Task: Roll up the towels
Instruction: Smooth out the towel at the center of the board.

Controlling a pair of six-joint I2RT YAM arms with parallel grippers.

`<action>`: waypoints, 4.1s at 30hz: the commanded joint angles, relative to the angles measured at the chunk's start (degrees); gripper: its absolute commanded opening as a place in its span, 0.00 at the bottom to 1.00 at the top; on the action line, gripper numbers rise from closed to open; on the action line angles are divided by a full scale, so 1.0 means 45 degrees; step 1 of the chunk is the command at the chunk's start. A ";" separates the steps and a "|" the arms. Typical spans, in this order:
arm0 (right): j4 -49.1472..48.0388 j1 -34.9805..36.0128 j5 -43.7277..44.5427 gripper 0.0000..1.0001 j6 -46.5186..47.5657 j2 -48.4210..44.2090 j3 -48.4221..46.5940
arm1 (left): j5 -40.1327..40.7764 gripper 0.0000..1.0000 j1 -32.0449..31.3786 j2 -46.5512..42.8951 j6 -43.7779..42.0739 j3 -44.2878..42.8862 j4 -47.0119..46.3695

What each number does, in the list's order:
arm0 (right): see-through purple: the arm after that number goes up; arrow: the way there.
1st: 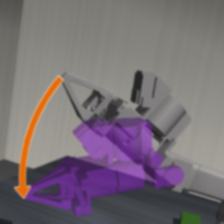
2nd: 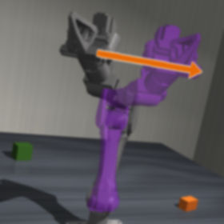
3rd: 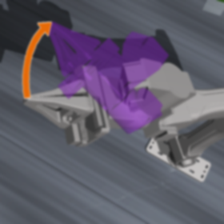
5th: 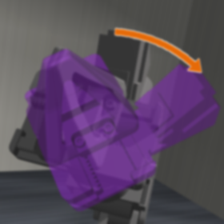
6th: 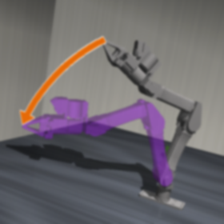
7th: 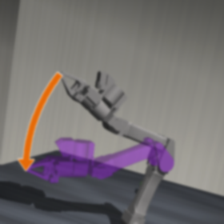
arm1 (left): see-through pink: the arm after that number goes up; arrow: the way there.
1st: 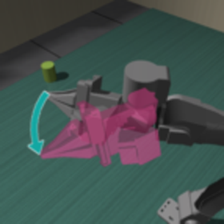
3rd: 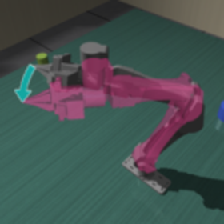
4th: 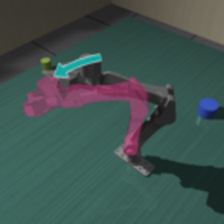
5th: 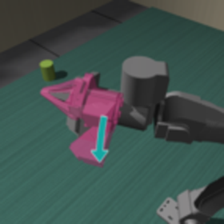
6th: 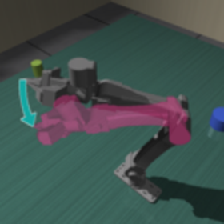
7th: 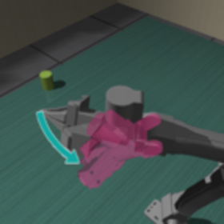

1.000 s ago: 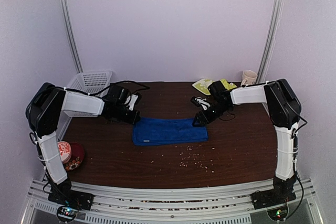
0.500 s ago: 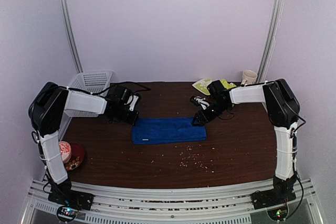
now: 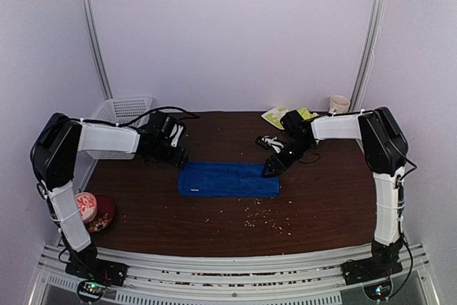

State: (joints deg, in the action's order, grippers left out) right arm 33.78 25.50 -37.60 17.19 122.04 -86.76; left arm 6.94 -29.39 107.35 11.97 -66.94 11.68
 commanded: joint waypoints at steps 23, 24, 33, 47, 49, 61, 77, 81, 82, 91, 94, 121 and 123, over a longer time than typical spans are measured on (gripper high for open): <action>0.1294 0.0584 -0.0331 0.56 0.1255 -0.0594 0.0175 | -0.3168 0.74 -0.1244 -0.5617 0.9548 0.8271 -0.7478; 0.1247 0.0584 -0.0276 0.56 0.1231 -0.0549 0.0178 | -0.3196 0.74 -0.1248 -0.5421 0.9721 0.8297 -0.7694; 0.0810 0.0584 0.0006 0.56 0.0951 -0.0426 0.0340 | -0.3495 0.66 -0.1244 -0.4356 1.0617 0.8418 -0.9186; 0.0738 0.0587 0.0075 0.56 0.0887 -0.0440 0.0335 | -0.3413 0.64 -0.1091 -0.3546 1.0813 0.8534 -0.9464; 0.0752 0.0584 0.0075 0.56 0.0888 -0.0440 0.0340 | -0.3421 0.64 -0.1084 -0.3466 1.0798 0.8570 -0.9513; 0.0618 0.0568 0.0338 0.56 0.0733 -0.0247 0.0354 | -0.3811 0.57 -0.1078 -0.2993 1.0978 0.8704 -1.0499; 0.0540 0.0565 0.0618 0.56 0.0556 -0.0023 0.0354 | -0.3721 0.38 -0.1068 -0.2744 1.0962 0.8787 -1.0686; 0.0521 0.0565 0.0642 0.56 0.0537 -0.0049 0.0352 | -0.3680 0.28 -0.1078 -0.2603 1.0973 0.8782 -1.0731; 0.0521 0.0565 0.0642 0.56 0.0536 -0.0049 0.0352 | -0.3657 0.25 -0.1074 -0.2578 1.0964 0.8781 -1.0749; 0.0540 0.0565 0.0670 0.56 0.0536 -0.0030 0.0337 | -0.3349 0.00 -0.1080 -0.2679 1.0784 0.8676 -1.0362; 0.0494 0.0547 0.0825 0.56 0.0438 0.0004 0.0345 | -0.3130 0.00 -0.1077 -0.2945 1.0657 0.8666 -1.0087; 0.1374 0.0412 0.0671 0.57 0.0898 0.0161 -0.0069 | -0.2390 0.18 -0.1283 -0.3625 1.0247 0.9227 -0.8696; 0.1602 0.0413 0.0498 0.57 0.1126 -0.0042 -0.0127 | -0.2337 0.27 -0.1292 -0.3733 1.0143 0.9132 -0.8556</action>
State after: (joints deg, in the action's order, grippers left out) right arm 37.12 27.73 -35.99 20.23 121.23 -86.32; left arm -4.67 -35.09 90.43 58.57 -25.50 -26.13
